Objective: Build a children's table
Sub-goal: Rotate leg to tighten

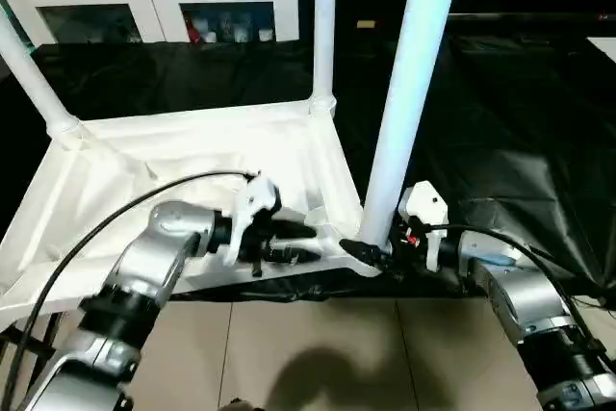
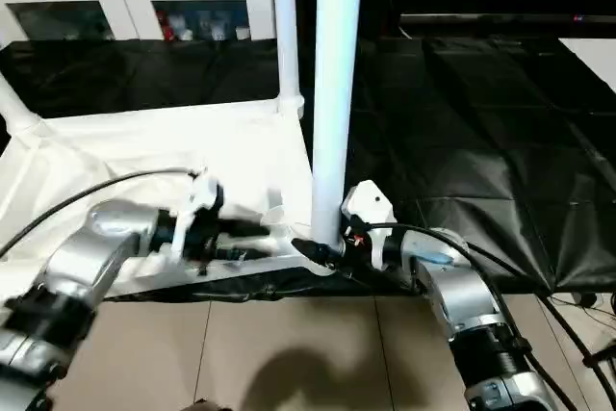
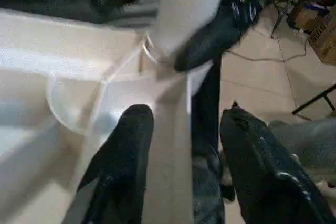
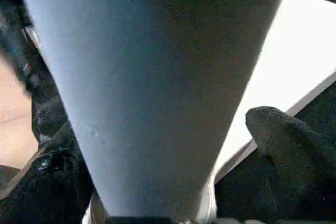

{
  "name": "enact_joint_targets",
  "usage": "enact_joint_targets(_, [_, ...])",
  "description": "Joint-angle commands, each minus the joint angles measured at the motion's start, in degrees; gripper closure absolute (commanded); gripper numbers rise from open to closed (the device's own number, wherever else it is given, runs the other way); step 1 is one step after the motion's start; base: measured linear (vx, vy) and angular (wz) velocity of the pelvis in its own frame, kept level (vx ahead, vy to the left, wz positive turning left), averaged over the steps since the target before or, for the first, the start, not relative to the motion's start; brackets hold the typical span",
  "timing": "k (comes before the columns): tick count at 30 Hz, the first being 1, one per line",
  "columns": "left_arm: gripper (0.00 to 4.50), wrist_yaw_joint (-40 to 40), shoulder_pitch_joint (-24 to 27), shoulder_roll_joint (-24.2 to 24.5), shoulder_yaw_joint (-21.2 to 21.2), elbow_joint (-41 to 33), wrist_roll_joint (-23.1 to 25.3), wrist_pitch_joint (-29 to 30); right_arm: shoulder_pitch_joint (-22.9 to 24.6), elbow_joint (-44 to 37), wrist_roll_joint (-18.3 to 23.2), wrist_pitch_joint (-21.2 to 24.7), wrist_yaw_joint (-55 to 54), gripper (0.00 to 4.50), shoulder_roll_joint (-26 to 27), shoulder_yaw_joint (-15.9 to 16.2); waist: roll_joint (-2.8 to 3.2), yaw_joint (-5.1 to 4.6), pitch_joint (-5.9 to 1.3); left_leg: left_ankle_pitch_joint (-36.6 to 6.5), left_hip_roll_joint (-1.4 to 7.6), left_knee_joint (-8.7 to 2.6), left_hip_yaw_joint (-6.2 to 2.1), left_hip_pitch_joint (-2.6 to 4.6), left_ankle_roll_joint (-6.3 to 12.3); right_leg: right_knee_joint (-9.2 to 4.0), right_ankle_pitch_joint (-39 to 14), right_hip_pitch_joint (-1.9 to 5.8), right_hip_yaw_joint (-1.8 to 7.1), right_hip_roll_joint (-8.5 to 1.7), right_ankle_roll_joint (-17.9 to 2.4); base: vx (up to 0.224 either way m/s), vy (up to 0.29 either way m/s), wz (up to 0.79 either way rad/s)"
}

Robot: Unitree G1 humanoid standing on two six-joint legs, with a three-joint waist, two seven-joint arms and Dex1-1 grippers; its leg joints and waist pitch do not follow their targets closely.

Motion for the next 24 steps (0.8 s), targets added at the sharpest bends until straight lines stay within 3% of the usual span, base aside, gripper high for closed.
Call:
enact_joint_targets(1, [2.01, -0.13, 0.9, 0.97, -1.68, -0.95, 1.78, -0.13, -0.25, 0.69, -0.43, -0.75, -0.12, 0.0, 0.05, 0.52, -0.38, 0.03, -3.87, -2.75, 1.05, -3.38, -0.17, 0.89, 5.52, -3.5, 12.48, 2.56, 1.8, -2.7, -16.97, 0.0, 0.0, 0.0])
enact_joint_targets(7, [2.01, 2.88, 1.6, 0.9, -2.91, 1.3, 4.42, -0.86, -0.27, 0.77, -0.76, -1.02, -0.04, 0.0, 0.15, 0.5, -0.34, -0.04, -3.79, -3.99, 1.06, -3.48, -0.17, 0.95, 4.91, -3.64, 11.1, 2.56, 1.84, -2.7, -16.81, 0.0, 0.0, 0.0])
enact_joint_targets(18, [2.94, 5.29, -0.3, 1.59, -2.58, 3.8, 5.72, 2.33, 0.09, 0.71, -1.2, -1.35, 0.69, 0.0, -0.45, 0.69, -0.23, -0.08, -3.53, -6.84, 1.07, -3.85, -0.15, 1.13, 3.22, -4.16, 5.83, 2.42, 1.89, -2.84, -16.41, 0.0, 0.0, 0.0])
enact_joint_targets(24, [3.45, 4.39, -0.68, 2.21, -3.42, 3.8, 6.02, 3.12, -0.29, 1.12, -1.43, -1.56, 0.94, 0.0, -0.6, 0.7, -0.28, -0.57, -3.42, -7.65, 1.05, -4.01, -0.21, 1.04, 2.72, -4.48, 3.21, 2.34, 1.94, -2.87, -16.21, 0.0, 0.0, 0.0])
